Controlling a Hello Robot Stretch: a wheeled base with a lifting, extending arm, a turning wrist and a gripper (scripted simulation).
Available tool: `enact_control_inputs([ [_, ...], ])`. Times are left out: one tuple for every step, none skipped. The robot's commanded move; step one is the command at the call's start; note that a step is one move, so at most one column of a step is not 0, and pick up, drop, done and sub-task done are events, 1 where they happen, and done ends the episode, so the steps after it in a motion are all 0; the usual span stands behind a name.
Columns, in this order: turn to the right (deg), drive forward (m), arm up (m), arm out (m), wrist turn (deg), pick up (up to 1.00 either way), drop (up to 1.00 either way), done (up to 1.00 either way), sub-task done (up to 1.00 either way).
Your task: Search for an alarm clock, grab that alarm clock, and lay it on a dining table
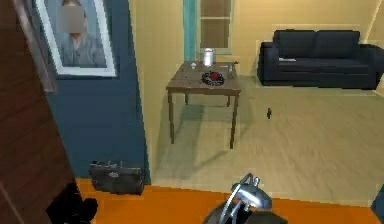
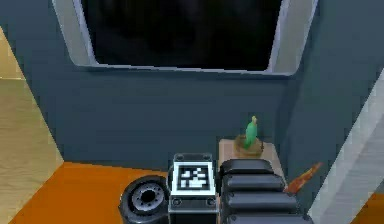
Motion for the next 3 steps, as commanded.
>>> enact_control_inputs([
  [0.0,0.45,0.00,0.00,0.0,0.00,0.00,0.00,0.00],
  [-45.0,0.00,0.00,0.00,0.0,0.00,0.00,0.00,0.00],
  [-3.0,0.00,0.00,0.00,0.0,0.00,0.00,0.00,0.00],
])
